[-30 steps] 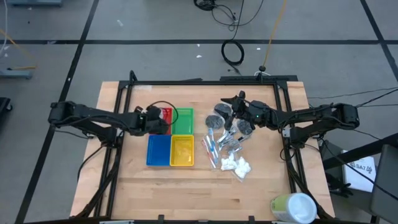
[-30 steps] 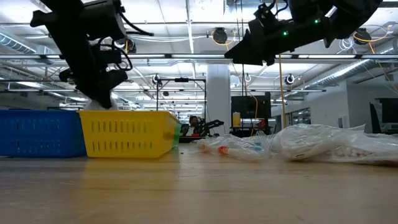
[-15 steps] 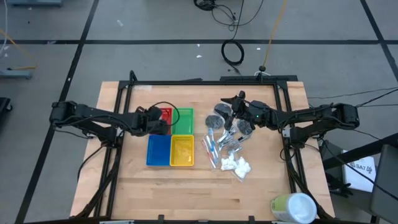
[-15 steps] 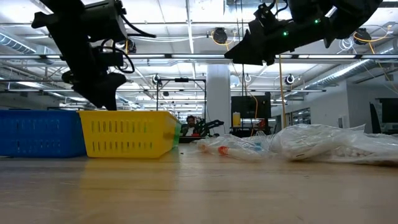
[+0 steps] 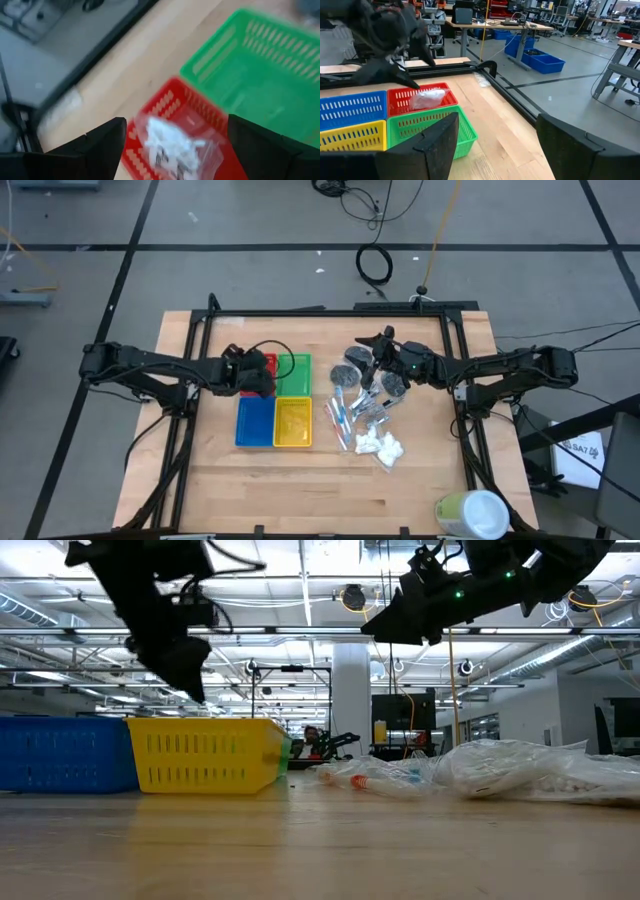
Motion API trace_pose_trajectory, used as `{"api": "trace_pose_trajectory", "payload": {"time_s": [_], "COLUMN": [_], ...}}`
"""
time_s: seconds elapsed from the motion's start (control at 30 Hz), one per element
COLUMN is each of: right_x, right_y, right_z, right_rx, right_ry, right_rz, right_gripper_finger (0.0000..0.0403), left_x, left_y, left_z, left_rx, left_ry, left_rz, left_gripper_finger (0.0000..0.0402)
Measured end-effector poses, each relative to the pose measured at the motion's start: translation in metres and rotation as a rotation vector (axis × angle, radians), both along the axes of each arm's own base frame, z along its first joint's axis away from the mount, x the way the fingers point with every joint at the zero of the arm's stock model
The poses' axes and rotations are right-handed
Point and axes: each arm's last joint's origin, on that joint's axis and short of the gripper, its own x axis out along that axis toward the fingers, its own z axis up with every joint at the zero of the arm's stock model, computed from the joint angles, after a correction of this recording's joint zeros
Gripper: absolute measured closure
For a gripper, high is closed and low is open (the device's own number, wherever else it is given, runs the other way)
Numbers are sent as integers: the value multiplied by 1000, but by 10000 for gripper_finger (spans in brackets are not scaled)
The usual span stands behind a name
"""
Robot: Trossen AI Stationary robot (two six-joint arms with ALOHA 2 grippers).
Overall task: Pick & Place Travel size toiletries
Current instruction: Put the white cotton pack into the red bin
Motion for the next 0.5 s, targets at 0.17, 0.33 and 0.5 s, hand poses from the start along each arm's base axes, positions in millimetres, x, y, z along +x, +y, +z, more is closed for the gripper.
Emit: {"api": "trace_pose_trajectory", "payload": {"time_s": [0.17, 0.33, 0.5], "right_x": [0, 0, 1], "right_y": [0, 3, 15], "right_z": [-2, -5, -8], "right_rx": [3, 9, 23], "right_ry": [18, 51, 94], "right_rz": [0, 14, 155], "right_gripper_finger": [149, 149, 149], "left_x": [11, 0, -29], "left_y": [-9, -22, -38], "left_z": [18, 42, 54], "left_rx": [92, 192, 186], "left_ry": [-6, -158, -373], "left_rz": [-133, -202, -436], "left_gripper_finger": [62, 61, 62]}}
